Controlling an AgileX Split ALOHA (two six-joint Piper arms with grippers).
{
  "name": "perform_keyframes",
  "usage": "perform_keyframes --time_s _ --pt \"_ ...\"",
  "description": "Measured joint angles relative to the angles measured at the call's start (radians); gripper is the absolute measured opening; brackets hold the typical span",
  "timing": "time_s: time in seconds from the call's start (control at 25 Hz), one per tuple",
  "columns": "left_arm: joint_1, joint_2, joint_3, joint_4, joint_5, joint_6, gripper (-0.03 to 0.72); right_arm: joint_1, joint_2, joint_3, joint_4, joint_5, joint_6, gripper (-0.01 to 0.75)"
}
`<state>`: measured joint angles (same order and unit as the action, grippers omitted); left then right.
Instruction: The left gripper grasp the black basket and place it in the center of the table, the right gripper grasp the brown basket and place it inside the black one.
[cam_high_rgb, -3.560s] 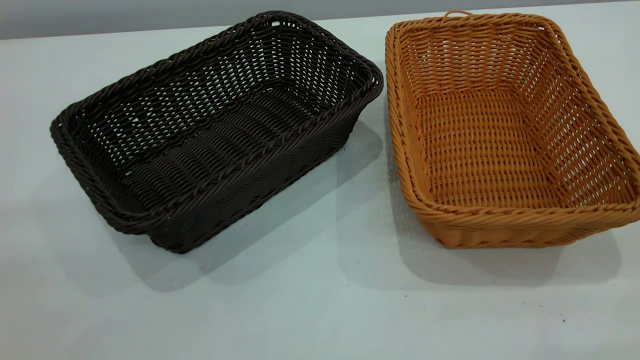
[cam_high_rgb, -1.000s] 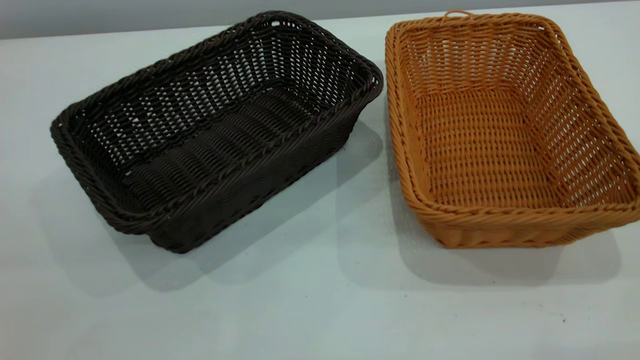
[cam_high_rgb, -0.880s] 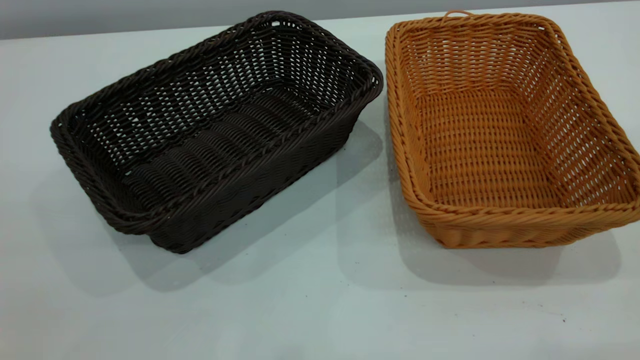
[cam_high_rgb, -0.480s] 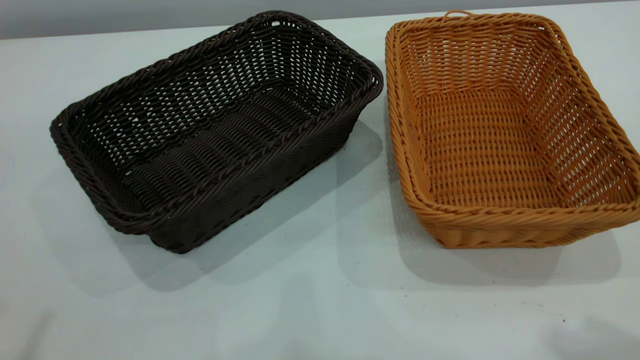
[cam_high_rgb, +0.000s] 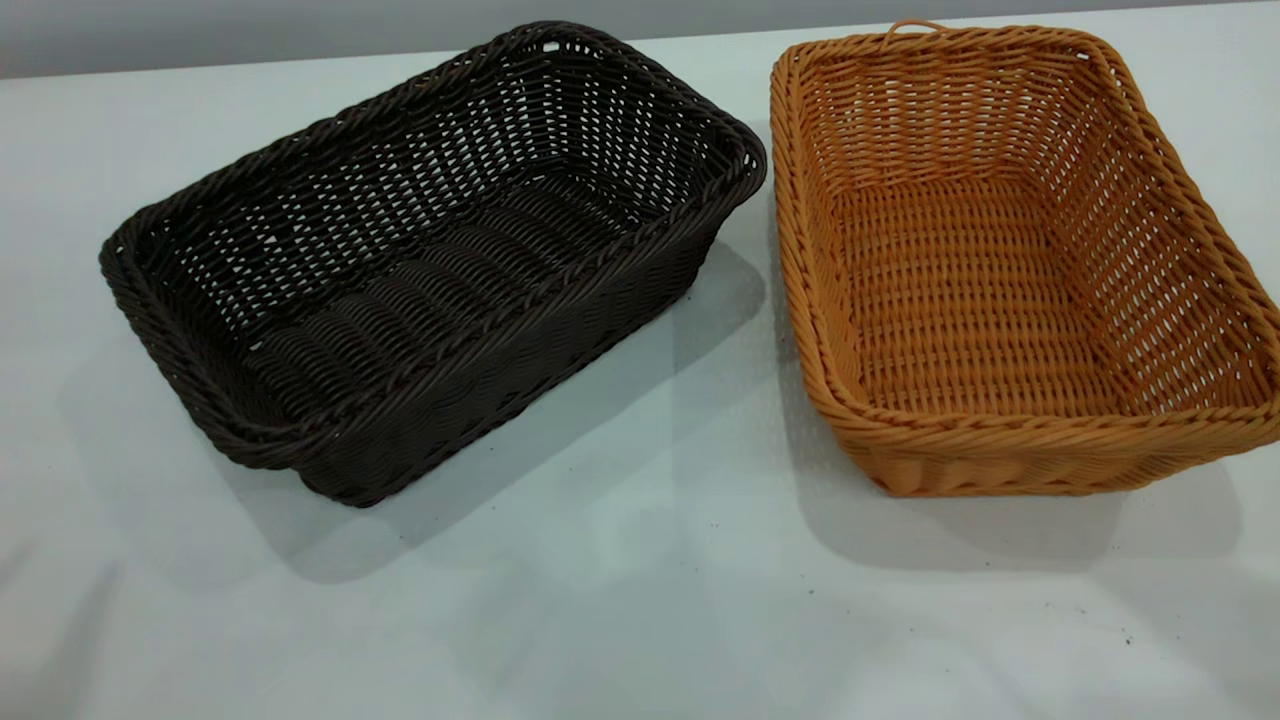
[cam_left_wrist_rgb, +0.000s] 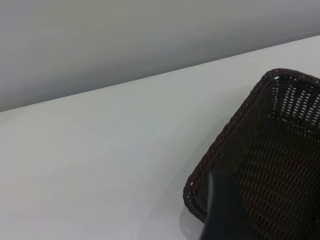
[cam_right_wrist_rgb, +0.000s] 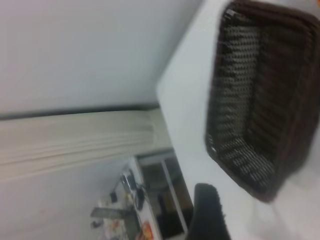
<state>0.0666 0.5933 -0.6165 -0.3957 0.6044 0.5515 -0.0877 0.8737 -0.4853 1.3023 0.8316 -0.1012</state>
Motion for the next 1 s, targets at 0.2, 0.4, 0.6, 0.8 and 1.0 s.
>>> perform_keyframes --time_s 0.2,0.4,0.6,0.8,1.0 --pt "0.0 0.0 0.0 0.0 -0.001 0.0 0.384 0.103 0.165 0.0 -0.001 -0.013 0.078 0.479" --pt "0.0 0.0 0.0 0.0 0.0 -0.005 0.384 0.233 0.336 0.0 0.031 -0.075 0.14 0.479" --pt "0.0 0.0 0.0 0.0 0.009 -0.005 0.384 0.325 0.495 0.0 0.136 -0.084 0.151 0.479" --pt "0.0 0.0 0.0 0.0 0.016 -0.005 0.384 0.368 0.603 0.0 0.154 -0.074 0.196 0.479" --pt "0.0 0.0 0.001 0.0 0.023 -0.005 0.384 0.369 0.646 0.0 0.152 -0.081 0.231 0.479"
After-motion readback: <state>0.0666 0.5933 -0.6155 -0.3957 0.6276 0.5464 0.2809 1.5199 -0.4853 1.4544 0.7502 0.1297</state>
